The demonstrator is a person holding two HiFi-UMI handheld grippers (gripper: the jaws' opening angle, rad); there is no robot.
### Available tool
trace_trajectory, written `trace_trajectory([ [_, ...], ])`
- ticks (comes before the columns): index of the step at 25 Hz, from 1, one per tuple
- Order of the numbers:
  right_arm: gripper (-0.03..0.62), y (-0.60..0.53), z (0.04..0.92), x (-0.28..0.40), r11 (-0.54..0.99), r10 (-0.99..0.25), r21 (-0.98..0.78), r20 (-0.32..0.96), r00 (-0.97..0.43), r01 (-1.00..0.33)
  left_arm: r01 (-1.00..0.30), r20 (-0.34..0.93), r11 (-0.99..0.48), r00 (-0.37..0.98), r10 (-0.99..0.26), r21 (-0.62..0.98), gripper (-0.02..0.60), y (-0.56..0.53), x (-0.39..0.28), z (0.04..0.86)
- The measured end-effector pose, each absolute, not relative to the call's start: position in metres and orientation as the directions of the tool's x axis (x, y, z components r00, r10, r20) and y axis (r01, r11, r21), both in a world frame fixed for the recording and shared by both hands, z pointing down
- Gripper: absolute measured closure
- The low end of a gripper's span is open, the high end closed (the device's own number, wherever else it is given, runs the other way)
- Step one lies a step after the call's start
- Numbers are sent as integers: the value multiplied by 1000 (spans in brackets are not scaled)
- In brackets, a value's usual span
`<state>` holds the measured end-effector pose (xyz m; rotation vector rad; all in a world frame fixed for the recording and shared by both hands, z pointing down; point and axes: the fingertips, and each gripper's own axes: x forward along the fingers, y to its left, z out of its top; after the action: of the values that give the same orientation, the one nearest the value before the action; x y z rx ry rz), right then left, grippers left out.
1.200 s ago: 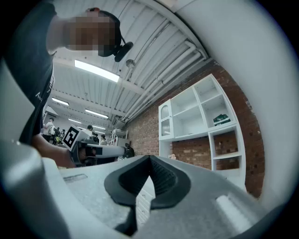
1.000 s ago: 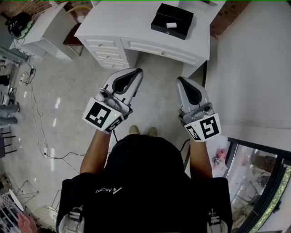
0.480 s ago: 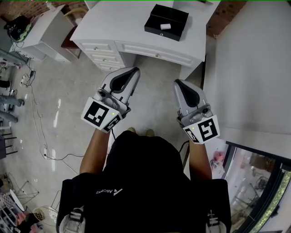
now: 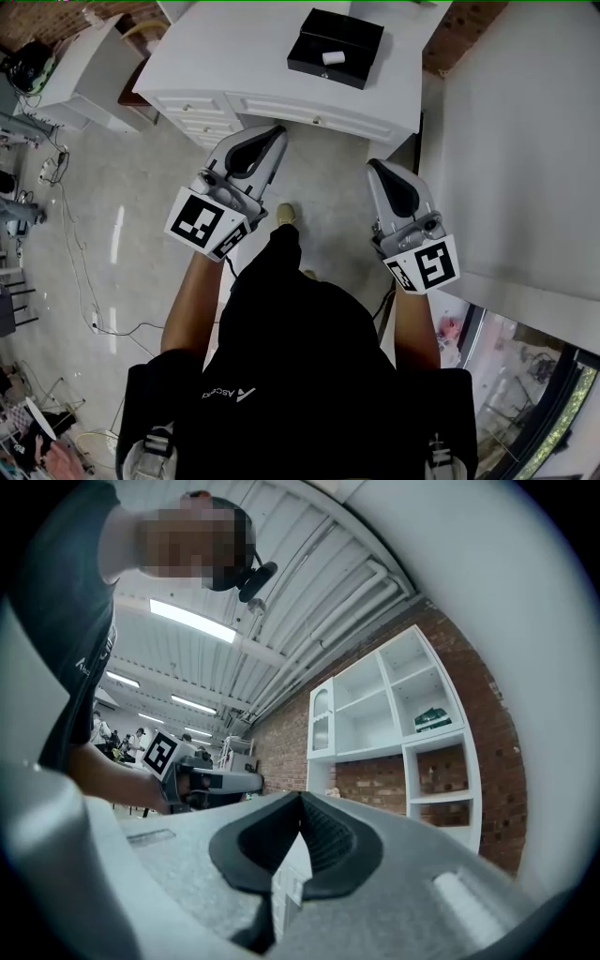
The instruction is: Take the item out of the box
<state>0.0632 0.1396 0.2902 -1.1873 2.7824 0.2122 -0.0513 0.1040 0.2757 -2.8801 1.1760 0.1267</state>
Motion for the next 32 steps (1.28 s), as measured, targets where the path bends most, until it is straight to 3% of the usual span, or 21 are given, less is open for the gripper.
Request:
trace_trajectory([
  [9,594,27,296,58,635,-756,118,-106,-646,-763,-643,-42,-766,766,-642,-18,583,-30,-47,306],
  [22,594,-137,321,48,547,-835,80,-14,-550,-833,-499,222,-864,837,-501,-70,576,-224,-16,376],
  [27,594,-162,333,61,533,-846,63,6,-534,-844,-446,382,-890,809,-447,-98,459,-263,6,418],
  [32,594,-177,344,76,551,-834,64,17,-551,-832,-378,581,-919,724,-372,-117,408,-284,28,474],
])
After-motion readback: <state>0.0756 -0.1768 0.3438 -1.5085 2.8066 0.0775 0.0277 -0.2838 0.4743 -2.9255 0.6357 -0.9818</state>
